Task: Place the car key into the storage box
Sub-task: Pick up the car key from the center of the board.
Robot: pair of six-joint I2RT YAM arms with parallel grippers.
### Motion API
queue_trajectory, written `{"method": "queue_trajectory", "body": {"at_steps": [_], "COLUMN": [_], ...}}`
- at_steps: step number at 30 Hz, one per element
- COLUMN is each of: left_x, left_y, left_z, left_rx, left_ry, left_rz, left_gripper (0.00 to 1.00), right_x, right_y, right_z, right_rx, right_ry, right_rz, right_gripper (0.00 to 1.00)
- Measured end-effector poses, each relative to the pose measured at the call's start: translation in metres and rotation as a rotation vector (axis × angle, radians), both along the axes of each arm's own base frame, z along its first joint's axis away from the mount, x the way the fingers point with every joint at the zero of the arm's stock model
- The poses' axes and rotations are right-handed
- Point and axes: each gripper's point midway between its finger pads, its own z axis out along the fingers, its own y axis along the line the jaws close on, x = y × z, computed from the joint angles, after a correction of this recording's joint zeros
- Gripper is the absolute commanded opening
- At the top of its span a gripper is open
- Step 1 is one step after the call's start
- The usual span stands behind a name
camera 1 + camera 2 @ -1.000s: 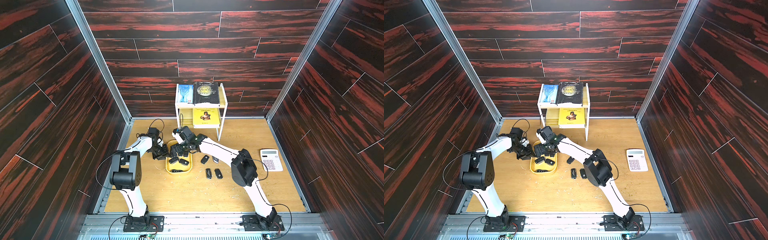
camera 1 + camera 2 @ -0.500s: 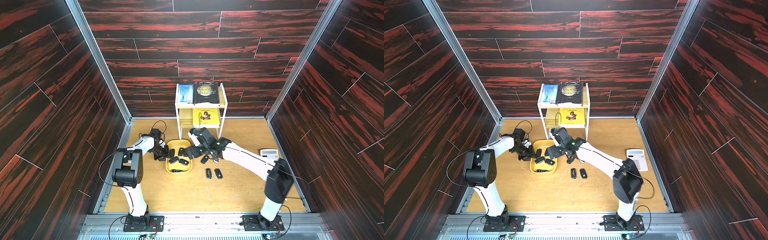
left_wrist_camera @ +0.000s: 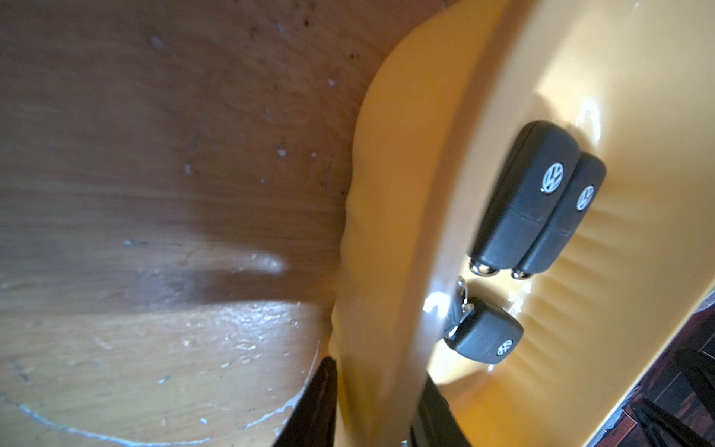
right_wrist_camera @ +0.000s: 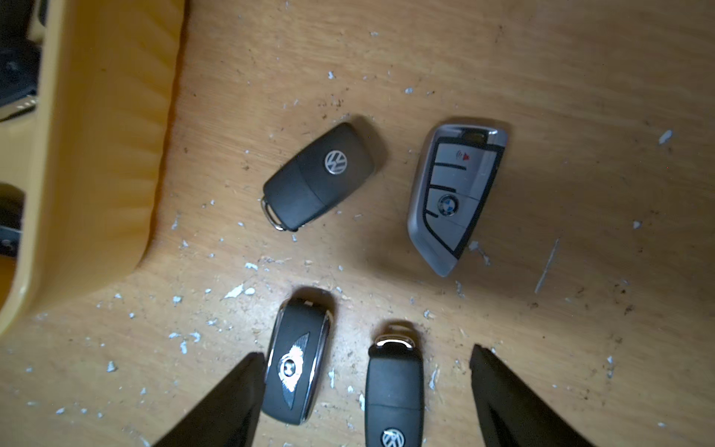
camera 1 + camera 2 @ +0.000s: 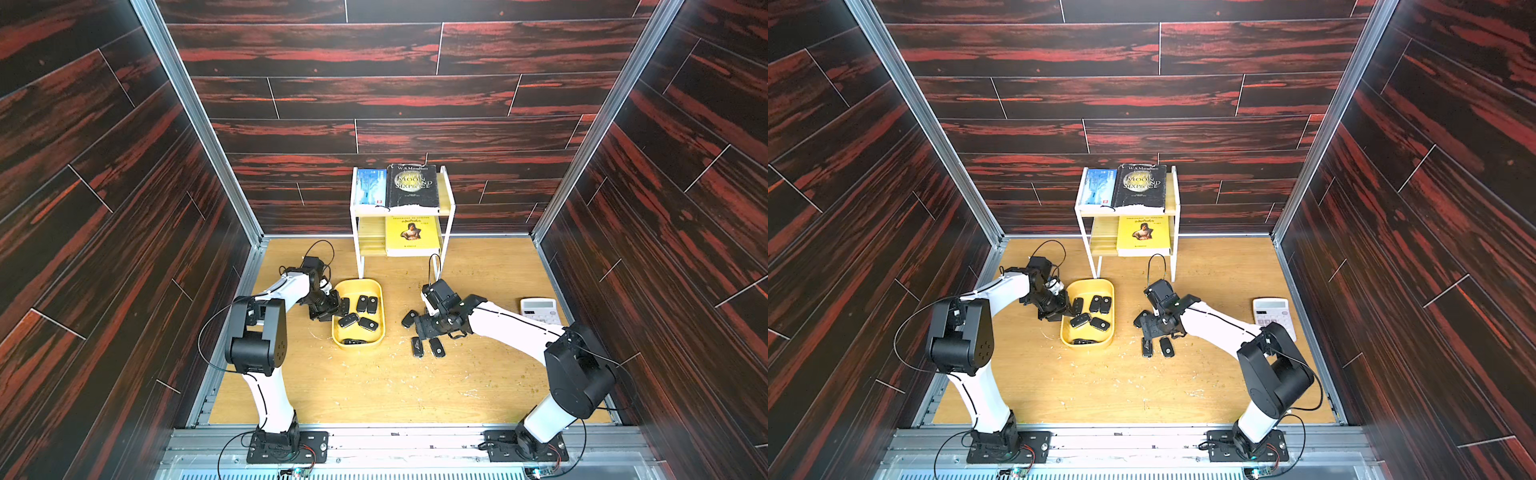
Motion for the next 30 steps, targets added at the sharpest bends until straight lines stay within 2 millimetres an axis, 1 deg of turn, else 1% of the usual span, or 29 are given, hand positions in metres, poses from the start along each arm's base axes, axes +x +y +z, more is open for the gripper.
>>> {"method": "queue_trajectory", "body": {"at_steps": [3, 7, 9, 10, 12, 13, 15, 16, 19, 24, 27, 29, 30], "left_x": [0.000, 0.000, 0.000, -0.001, -0.001, -0.001, -0.001, -0.001, -0.001, 0.000, 0.002, 0.004, 0.004], "left_y": [-0.001, -0.003, -0.003, -0.003, -0.003, -0.004, -0.003, -0.003, -0.004, -0.004, -0.004, -0.004, -0.004], "left_z": [0.000, 0.001, 0.001, 0.001, 0.001, 0.001, 0.001, 0.001, 0.001, 0.005, 0.014, 0.024, 0.032], "left_rx": [0.000, 0.001, 0.001, 0.002, 0.002, 0.002, 0.004, 0.004, 0.003, 0.002, -0.001, -0.004, -0.007], "left_ry": [-0.002, -0.008, -0.008, -0.008, -0.008, -0.007, -0.008, -0.010, -0.009, -0.024, -0.052, -0.081, -0.103], "left_rz": [-0.006, -0.021, -0.023, -0.026, -0.028, -0.028, -0.031, -0.035, -0.032, -0.034, -0.033, -0.028, -0.027], "left_gripper": [0.41, 0.59, 0.70, 0.74, 0.76, 0.79, 0.88, 0.99, 1.00, 1.00, 1.00, 1.00, 1.00], "right_x": [0.009, 0.018, 0.022, 0.024, 0.026, 0.026, 0.028, 0.030, 0.039, 0.053, 0.059, 0.064, 0.065], "right_y": [0.001, -0.007, -0.010, -0.012, -0.013, -0.014, -0.014, -0.014, -0.013, -0.016, -0.017, -0.016, -0.016], "right_z": [-0.003, -0.015, -0.022, -0.025, -0.031, -0.033, -0.034, -0.035, -0.036, -0.045, -0.053, -0.052, -0.053], "right_rx": [-0.001, -0.027, -0.045, -0.053, -0.064, -0.069, -0.072, -0.071, -0.066, -0.071, -0.084, -0.082, -0.083], "right_ry": [-0.025, -0.022, -0.014, -0.011, -0.006, -0.003, -0.002, -0.003, -0.011, -0.006, -0.002, -0.010, -0.015], "right_rz": [-0.020, -0.060, -0.074, -0.080, -0.085, -0.087, -0.090, -0.092, -0.103, -0.126, -0.133, -0.135, -0.135], "right_gripper": [0.87, 0.87, 0.87, 0.87, 0.87, 0.87, 0.87, 0.87, 0.86, 0.84, 0.83, 0.82, 0.81]}}
